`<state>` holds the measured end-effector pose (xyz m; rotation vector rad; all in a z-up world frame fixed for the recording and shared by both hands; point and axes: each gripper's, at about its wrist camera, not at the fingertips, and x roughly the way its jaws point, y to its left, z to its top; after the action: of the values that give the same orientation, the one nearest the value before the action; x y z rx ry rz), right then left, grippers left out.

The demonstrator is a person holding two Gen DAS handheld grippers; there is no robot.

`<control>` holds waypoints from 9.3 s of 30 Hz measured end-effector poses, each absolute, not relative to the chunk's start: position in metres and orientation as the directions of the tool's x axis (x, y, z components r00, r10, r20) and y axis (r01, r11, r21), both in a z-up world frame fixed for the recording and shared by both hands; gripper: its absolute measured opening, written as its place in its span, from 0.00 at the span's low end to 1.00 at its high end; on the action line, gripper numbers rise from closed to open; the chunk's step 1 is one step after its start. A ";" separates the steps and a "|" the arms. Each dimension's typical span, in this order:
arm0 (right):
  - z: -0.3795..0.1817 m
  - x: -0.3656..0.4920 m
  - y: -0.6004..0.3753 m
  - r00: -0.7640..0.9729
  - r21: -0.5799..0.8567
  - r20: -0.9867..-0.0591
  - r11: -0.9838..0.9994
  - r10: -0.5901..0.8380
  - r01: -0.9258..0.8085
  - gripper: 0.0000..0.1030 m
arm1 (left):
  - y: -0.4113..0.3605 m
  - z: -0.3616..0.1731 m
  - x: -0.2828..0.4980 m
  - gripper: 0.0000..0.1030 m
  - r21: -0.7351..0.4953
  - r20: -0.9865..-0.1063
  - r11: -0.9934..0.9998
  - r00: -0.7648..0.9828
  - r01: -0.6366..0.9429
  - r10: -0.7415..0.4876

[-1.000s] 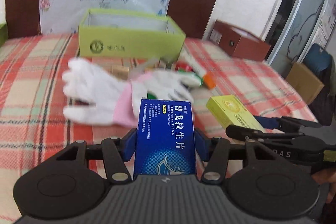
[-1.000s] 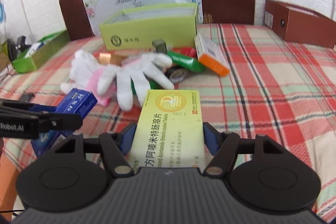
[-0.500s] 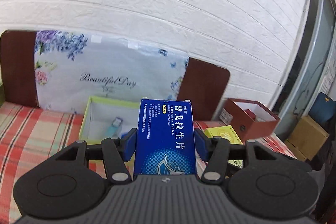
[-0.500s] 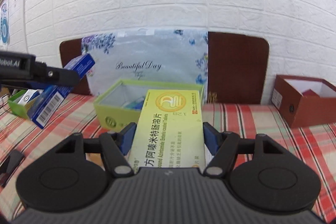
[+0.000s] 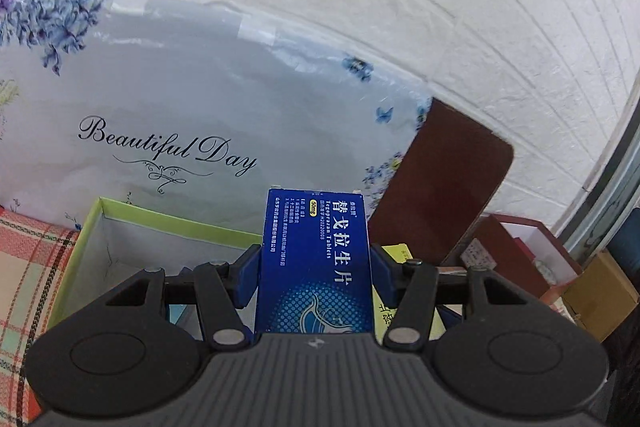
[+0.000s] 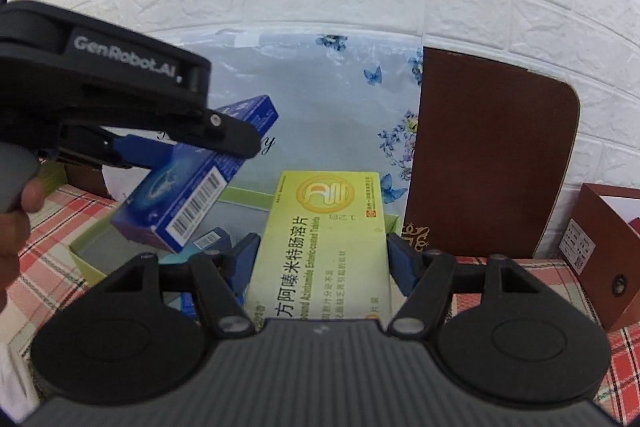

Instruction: Organize objects

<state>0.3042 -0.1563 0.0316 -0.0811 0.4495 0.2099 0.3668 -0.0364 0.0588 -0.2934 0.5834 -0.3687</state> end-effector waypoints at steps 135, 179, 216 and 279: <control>-0.042 0.013 -0.161 0.673 0.099 -0.671 0.937 0.310 -0.334 0.73 | 0.068 -0.049 0.042 0.29 -0.248 -0.709 0.963 0.659 0.102 -0.252; 0.066 0.084 -0.176 0.827 0.108 -0.407 0.920 0.388 -0.378 0.08 | 0.049 0.081 0.141 0.09 -0.255 -0.435 0.914 0.807 0.315 -0.399; 0.022 0.300 -0.180 0.880 -0.150 -0.422 0.940 0.218 -0.305 0.99 | 0.034 0.051 0.320 0.79 -0.276 -0.473 0.942 0.827 0.188 -0.304; -0.053 0.084 -0.147 0.772 0.150 -0.620 0.987 0.138 -0.056 0.75 | 0.071 -0.023 0.107 0.84 -0.385 -0.607 0.923 0.752 0.004 -0.257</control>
<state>0.0842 -0.1466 -0.0526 0.1255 0.6812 0.1057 0.1074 0.0715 -0.0230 -0.3766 0.7097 -0.1459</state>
